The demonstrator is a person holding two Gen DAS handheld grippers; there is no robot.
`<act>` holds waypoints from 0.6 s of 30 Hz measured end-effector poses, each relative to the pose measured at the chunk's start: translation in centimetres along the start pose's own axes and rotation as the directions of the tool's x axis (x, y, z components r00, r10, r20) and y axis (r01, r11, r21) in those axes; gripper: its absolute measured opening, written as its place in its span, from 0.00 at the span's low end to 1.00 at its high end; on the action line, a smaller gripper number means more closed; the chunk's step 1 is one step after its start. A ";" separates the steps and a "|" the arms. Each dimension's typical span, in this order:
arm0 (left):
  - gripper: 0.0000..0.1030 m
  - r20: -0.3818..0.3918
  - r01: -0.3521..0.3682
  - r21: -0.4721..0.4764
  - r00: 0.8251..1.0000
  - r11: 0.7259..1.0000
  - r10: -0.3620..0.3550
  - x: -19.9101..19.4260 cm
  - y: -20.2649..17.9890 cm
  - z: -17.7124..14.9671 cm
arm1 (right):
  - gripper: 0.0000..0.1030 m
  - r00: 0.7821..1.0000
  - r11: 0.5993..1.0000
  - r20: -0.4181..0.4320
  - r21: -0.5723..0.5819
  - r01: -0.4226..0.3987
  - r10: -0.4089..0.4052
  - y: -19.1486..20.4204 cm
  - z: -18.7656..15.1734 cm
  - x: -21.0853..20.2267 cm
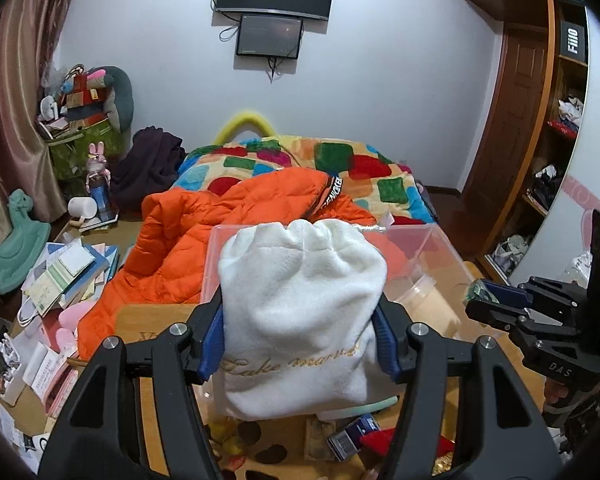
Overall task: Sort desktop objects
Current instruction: 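Lower the white bag with left tool while right tool lowers green box into clear box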
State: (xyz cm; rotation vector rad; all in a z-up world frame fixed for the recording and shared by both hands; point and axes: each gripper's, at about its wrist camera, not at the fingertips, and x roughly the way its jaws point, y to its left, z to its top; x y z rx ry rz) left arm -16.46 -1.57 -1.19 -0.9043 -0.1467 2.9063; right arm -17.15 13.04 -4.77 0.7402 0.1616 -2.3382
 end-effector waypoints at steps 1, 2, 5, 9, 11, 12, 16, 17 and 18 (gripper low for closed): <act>0.60 -0.001 0.001 0.004 1.000 1.000 -0.001 0.3 -0.1 -0.1 | 0.22 1.000 1.000 -0.004 -0.001 -0.003 0.003 0.0 0.1 0.3; 0.60 -0.006 0.005 0.006 1.000 1.000 -0.005 0.5 -0.1 -0.1 | 0.22 1.000 1.000 -0.007 -0.002 -0.007 0.007 0.0 0.1 0.7; 0.60 -0.040 0.016 0.004 0.999 1.000 -0.015 1.9 -0.2 -0.4 | 0.22 0.999 0.999 -0.017 -0.002 -0.036 0.036 0.4 0.3 1.9; 0.61 -0.069 0.020 -0.002 0.997 1.000 -0.020 3.4 0.1 -1.0 | 0.22 0.998 0.998 -0.021 -0.018 -0.064 0.064 1.1 0.6 3.0; 0.61 -0.069 0.021 -0.003 0.997 1.000 -0.021 3.8 0.2 -1.2 | 0.22 0.997 0.997 -0.030 -0.030 -0.068 0.067 1.5 0.6 3.6; 0.62 -0.069 0.023 -0.005 0.997 1.000 -0.023 4.0 0.2 -1.3 | 0.22 0.997 0.997 -0.036 -0.040 -0.066 0.065 1.6 0.5 3.9; 0.63 -0.057 0.030 -0.012 0.998 0.999 -0.030 4.0 0.2 -1.5 | 0.22 0.998 0.996 -0.050 -0.080 -0.046 0.042 2.2 0.2 4.9; 0.64 -0.057 0.033 -0.014 0.998 0.999 -0.034 4.1 0.2 -1.5 | 0.22 0.998 0.995 -0.052 -0.084 -0.046 0.041 2.4 0.1 5.0; 0.65 -0.059 0.038 -0.018 0.997 0.999 -0.039 4.2 0.3 -1.5 | 0.22 0.998 0.995 -0.056 -0.087 -0.047 0.042 2.4 0.0 5.2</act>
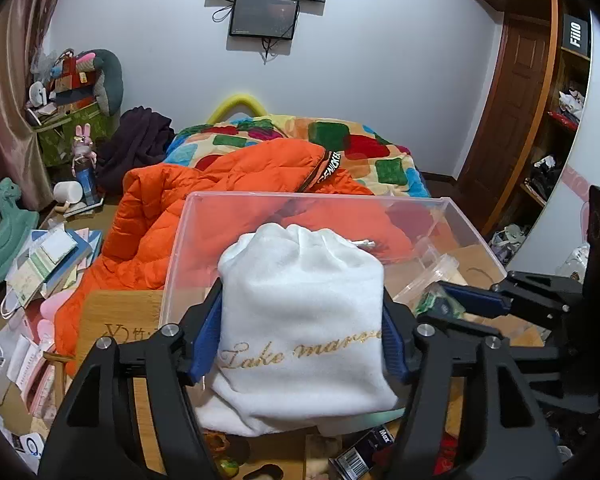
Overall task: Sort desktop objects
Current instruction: 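Lower the white bag with left tool while right tool lowers green box into clear box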
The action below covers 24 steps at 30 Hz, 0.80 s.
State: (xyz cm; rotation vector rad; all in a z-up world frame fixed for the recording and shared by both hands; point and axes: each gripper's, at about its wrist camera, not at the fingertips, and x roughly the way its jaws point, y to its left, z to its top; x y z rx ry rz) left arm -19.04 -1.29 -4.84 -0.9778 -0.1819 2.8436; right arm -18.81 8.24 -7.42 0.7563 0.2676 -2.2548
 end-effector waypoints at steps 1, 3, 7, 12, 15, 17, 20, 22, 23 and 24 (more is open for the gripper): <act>0.67 -0.003 0.003 -0.002 1.000 1.000 -0.003 0.2 0.1 0.0 | 0.22 1.000 1.000 -0.003 0.000 -0.003 0.003 0.0 0.0 0.2; 0.69 -0.012 0.006 -0.009 1.000 1.000 -0.006 0.5 0.2 -0.1 | 0.22 1.000 1.000 -0.007 0.007 -0.011 0.011 0.0 0.0 0.5; 0.71 -0.019 0.008 -0.027 1.000 1.000 -0.009 0.8 0.4 -0.2 | 0.22 1.000 1.000 -0.008 0.018 -0.014 0.014 -0.1 0.1 0.7; 0.72 -0.026 0.008 -0.040 1.000 0.999 -0.009 0.3 0.4 -0.2 | 0.22 1.000 1.000 -0.018 0.016 -0.016 0.016 0.2 0.1 0.5; 0.79 -0.018 0.017 -0.040 1.000 0.999 -0.018 -0.4 0.1 -0.4 | 0.23 1.000 1.000 -0.013 0.010 -0.010 0.010 0.4 0.0 0.0; 0.81 -0.010 0.016 -0.032 1.000 0.999 -0.016 -0.8 -0.1 -0.4 | 0.24 1.000 1.000 -0.010 0.004 -0.004 0.005 0.6 0.0 -0.3; 0.82 0.001 0.010 -0.022 1.000 1.000 -0.010 -1.5 -0.4 -0.2 | 0.28 1.000 1.000 -0.007 0.011 0.003 -0.003 0.6 -0.1 -0.7; 0.84 0.002 0.011 -0.026 1.000 1.000 -0.011 -1.6 -0.4 -0.1 | 0.31 1.000 1.000 -0.002 0.021 0.004 -0.004 0.4 -0.3 -1.0; 0.84 0.003 0.014 -0.028 1.000 1.000 -0.014 -1.8 -0.4 -0.1 | 0.32 1.000 1.000 0.000 0.026 0.007 -0.007 0.4 -0.4 -1.2; 0.84 0.005 0.018 -0.031 1.000 0.999 -0.018 -1.9 -0.5 -0.1 | 0.33 1.000 0.999 0.004 0.030 0.010 -0.010 0.4 -0.5 -1.4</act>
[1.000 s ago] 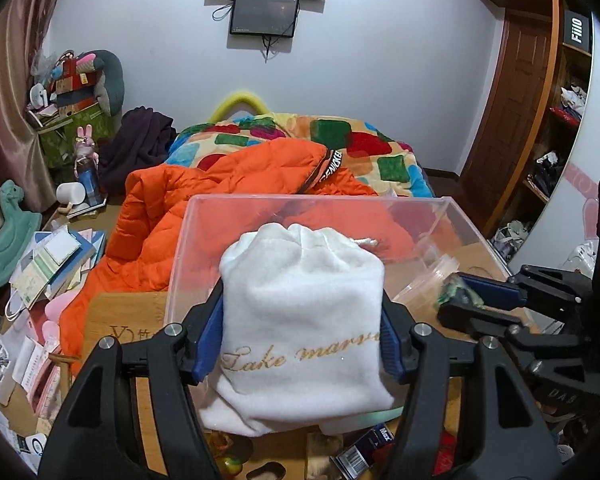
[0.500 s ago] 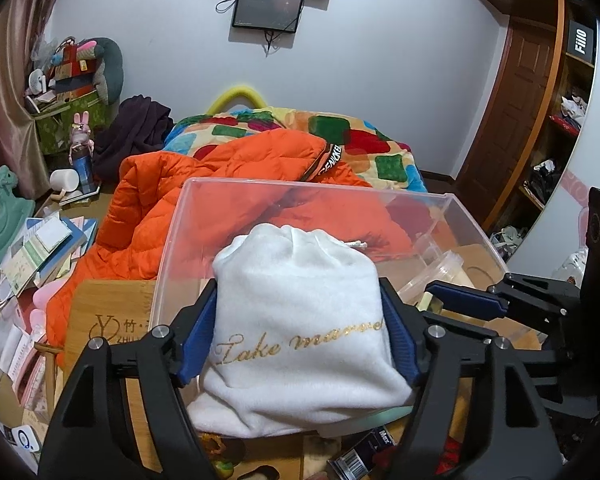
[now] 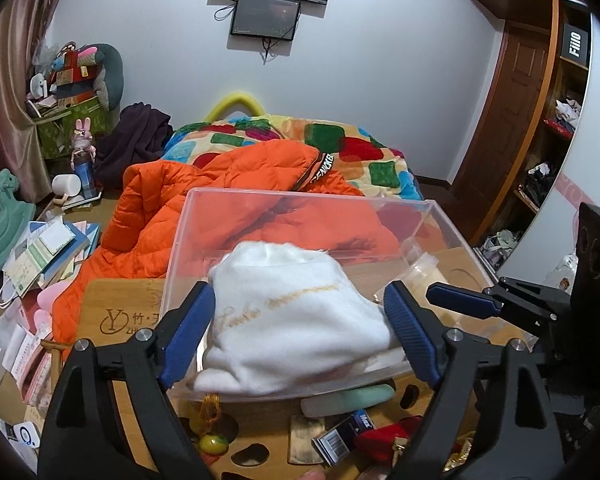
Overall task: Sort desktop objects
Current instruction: 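Lower the white bag with left tool while right tool lowers green box into clear box, then open both tools and withdraw them from the clear box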
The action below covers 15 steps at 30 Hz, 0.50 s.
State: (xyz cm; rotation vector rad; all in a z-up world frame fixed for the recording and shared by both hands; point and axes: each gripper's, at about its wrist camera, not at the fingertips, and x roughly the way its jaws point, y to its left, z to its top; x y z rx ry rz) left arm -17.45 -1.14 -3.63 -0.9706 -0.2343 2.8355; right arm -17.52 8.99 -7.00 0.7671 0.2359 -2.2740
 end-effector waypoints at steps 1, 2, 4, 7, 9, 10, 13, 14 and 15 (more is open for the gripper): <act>0.84 0.003 0.002 0.000 1.000 1.000 -0.002 -0.2 0.0 0.0 | 0.33 1.000 1.000 0.003 0.002 0.002 -0.002 0.0 -0.1 -0.2; 0.84 0.006 0.006 0.003 1.000 1.000 -0.006 -0.4 -0.2 0.0 | 0.34 1.000 1.000 0.006 0.006 0.006 -0.006 -0.1 -0.2 -0.4; 0.85 0.013 0.011 0.018 1.000 1.000 -0.011 -0.9 -0.6 -0.1 | 0.34 1.000 1.000 0.011 0.015 0.008 -0.008 -0.1 -0.4 -0.9; 0.87 0.028 0.007 0.049 1.000 0.999 -0.008 -1.7 -1.4 -0.4 | 0.35 1.000 0.999 0.019 0.032 0.008 -0.009 -0.3 -0.8 -1.7; 0.88 0.039 0.003 0.063 0.999 0.998 -0.006 -2.3 -1.9 -0.6 | 0.37 1.000 0.999 0.018 0.034 0.010 -0.011 -0.3 -1.1 -2.2; 0.88 0.043 0.003 0.069 0.999 0.998 -0.006 -2.6 -2.1 -0.7 | 0.39 1.000 0.999 0.017 0.034 0.010 -0.011 -0.3 -1.3 -2.4; 0.88 0.056 0.005 0.074 0.998 0.997 -0.010 -3.6 -2.3 -1.0 | 0.44 1.000 0.999 0.020 0.030 0.012 -0.012 -0.1 -2.0 -3.4; 0.88 0.060 0.007 0.072 0.998 0.997 -0.011 -3.9 -2.3 -1.1 | 0.45 1.000 0.999 0.024 0.030 0.014 -0.015 0.0 -2.3 -3.8; 0.89 0.062 0.008 0.068 0.998 0.998 -0.013 -4.2 -2.3 -1.3 | 0.47 1.000 0.999 0.027 0.032 0.016 -0.016 0.1 -2.6 -4.1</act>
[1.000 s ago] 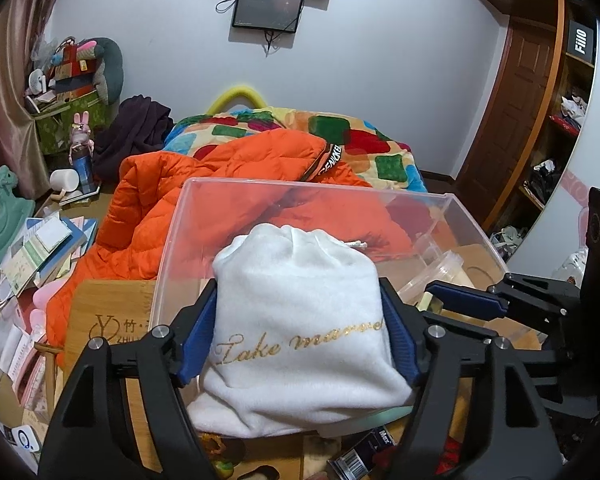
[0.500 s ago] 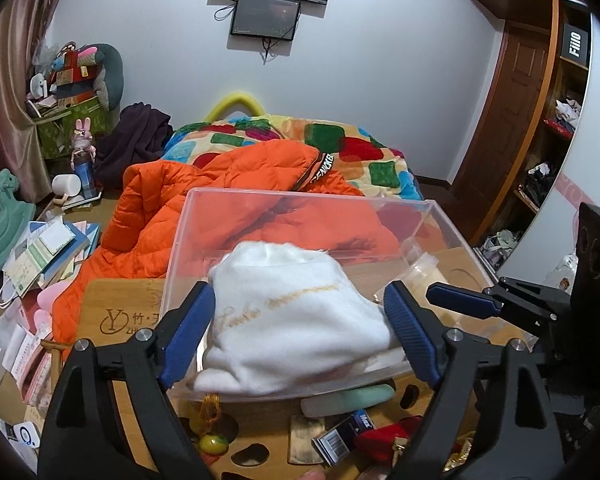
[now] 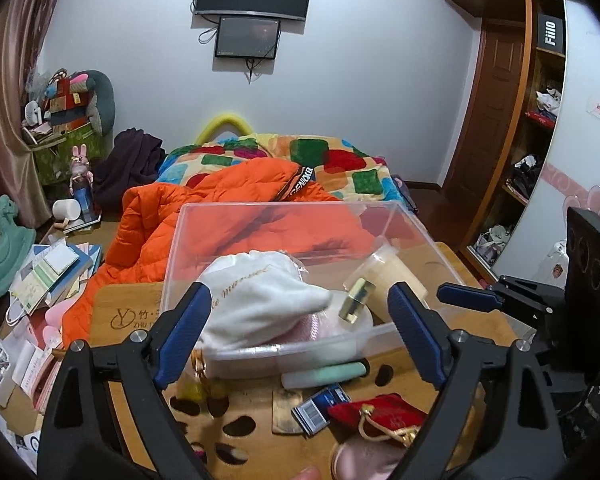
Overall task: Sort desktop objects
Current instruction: 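Open both tools and withdraw them from the clear box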
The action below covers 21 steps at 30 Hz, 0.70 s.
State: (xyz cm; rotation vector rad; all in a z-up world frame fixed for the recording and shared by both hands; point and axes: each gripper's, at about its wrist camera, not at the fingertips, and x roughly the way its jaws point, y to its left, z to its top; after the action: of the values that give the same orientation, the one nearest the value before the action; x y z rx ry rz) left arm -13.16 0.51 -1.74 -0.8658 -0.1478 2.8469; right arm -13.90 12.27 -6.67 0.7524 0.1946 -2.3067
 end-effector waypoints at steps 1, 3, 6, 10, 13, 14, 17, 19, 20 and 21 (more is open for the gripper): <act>0.90 0.001 0.000 -0.004 1.000 1.000 0.000 -0.2 0.0 -0.2 | 0.49 1.000 1.000 0.008 -0.001 0.003 -0.003 0.1 -0.2 -0.4; 0.91 0.001 0.000 -0.011 1.000 1.000 0.000 -0.8 0.1 -0.9 | 0.52 1.000 1.000 0.027 -0.002 0.010 -0.010 0.3 -0.8 -1.3; 0.91 -0.016 -0.012 -0.012 1.000 1.000 0.012 -1.1 -0.1 -2.0 | 0.52 0.998 1.000 0.055 0.004 0.004 -0.005 0.8 -1.5 -2.1; 0.91 -0.041 -0.026 -0.021 0.999 0.999 0.025 -1.3 -0.4 -3.8 | 0.52 0.997 1.000 0.071 0.024 -0.004 0.002 1.3 -2.6 -2.6; 0.91 -0.057 -0.031 -0.033 0.998 0.999 0.029 -1.6 -0.6 -5.4 | 0.52 0.997 0.997 0.079 0.069 -0.028 0.023 1.2 -3.5 -2.9; 0.91 -0.061 -0.031 -0.035 0.998 0.999 0.029 -1.7 -0.7 -6.0 | 0.52 0.996 0.996 0.080 0.080 -0.032 0.026 1.2 -3.7 -3.0; 0.91 -0.081 -0.028 -0.052 0.996 0.998 0.024 -1.9 -1.0 -7.5 | 0.52 0.994 0.990 0.094 0.126 -0.066 0.054 1.3 -4.6 -3.4; 0.91 -0.091 -0.020 -0.066 0.996 0.998 0.014 -2.1 -1.2 -8.5 | 0.52 0.992 0.984 0.101 0.156 -0.084 0.068 1.5 -5.3 -3.6; 0.91 -0.092 -0.017 -0.070 0.996 0.997 0.010 -2.3 -1.2 -8.9 | 0.52 0.992 0.983 0.100 0.163 -0.089 0.073 1.6 -5.6 -3.6; 0.91 -0.090 -0.011 -0.078 0.996 0.997 0.004 -2.6 -1.2 -9.5 | 0.52 0.992 0.981 0.095 0.168 -0.098 0.083 1.9 -5.9 -3.5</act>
State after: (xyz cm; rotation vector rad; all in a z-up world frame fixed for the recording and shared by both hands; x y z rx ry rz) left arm -5.51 1.66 -8.00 -1.0102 -0.2468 2.8191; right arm -7.84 14.88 -9.39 0.7273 -0.0788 -2.2840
